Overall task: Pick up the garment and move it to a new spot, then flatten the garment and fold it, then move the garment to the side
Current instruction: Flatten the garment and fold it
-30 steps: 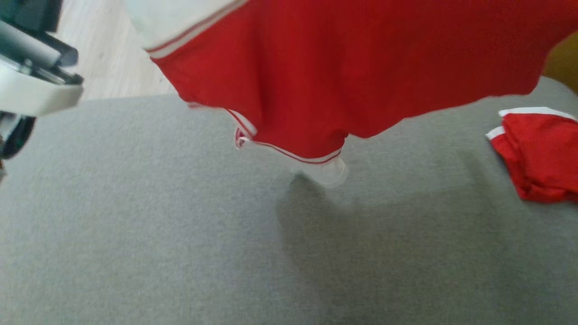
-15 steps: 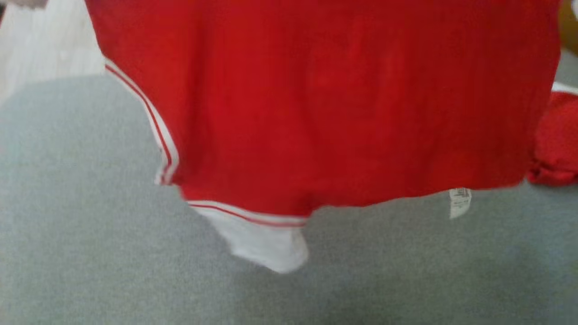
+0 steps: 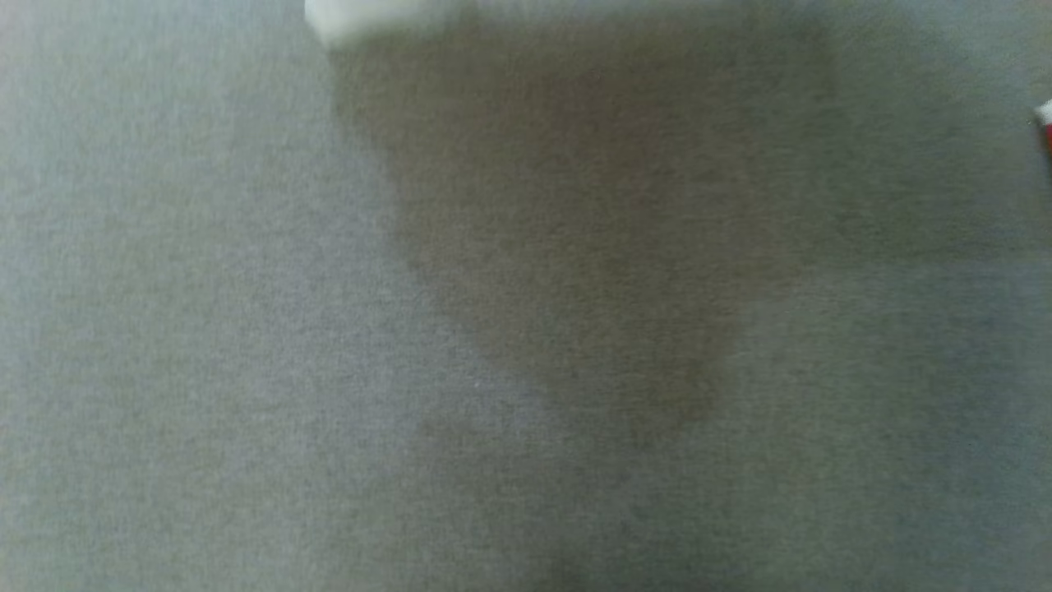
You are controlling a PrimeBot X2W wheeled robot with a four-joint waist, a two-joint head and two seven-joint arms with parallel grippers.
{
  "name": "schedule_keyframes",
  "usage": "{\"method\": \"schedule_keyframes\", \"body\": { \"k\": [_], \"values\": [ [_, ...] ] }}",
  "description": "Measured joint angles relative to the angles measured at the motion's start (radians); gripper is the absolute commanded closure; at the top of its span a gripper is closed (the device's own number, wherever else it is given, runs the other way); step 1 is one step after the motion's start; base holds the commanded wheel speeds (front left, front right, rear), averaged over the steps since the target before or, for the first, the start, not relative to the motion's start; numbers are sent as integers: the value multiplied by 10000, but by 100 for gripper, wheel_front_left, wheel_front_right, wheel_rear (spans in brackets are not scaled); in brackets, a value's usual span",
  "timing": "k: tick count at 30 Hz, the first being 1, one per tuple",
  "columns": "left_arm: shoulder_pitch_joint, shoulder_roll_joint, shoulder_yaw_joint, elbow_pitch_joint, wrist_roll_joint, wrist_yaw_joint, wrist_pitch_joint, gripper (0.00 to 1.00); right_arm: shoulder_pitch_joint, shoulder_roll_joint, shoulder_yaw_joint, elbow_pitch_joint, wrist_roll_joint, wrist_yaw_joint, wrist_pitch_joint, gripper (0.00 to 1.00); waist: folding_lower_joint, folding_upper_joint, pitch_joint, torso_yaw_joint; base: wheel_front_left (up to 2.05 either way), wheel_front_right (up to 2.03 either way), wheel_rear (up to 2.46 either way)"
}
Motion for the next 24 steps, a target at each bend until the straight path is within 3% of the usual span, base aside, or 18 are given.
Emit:
{"method": "schedule_keyframes", "body": {
  "k": [7, 8, 15, 24],
  "values": [
    [2419, -125, 926, -1329, 443, -546, -17, 100, 179, 25, 376, 830, -234, 0, -556, 100, 0, 0, 709, 382, 0, 0, 0],
    [3403, -127, 1174, -1674, 535, -650, -15, 100, 546, 27, 483, 965, -128, 0, -627, 100, -2, 0, 786, 463, 0, 0, 0],
    [6375, -194, 1950, -2901, 660, -805, -15, 100, 2276, -36, 556, 1149, 305, 0, -800, 100, -4, 0, 638, 498, 0, 0, 0],
    [10770, -238, 2470, -3902, 769, -968, -12, 100, 5553, -453, -550, -165, 725, 0, -830, 100, -6, 0, -383, 385, 0, 0, 0]
  ]
}}
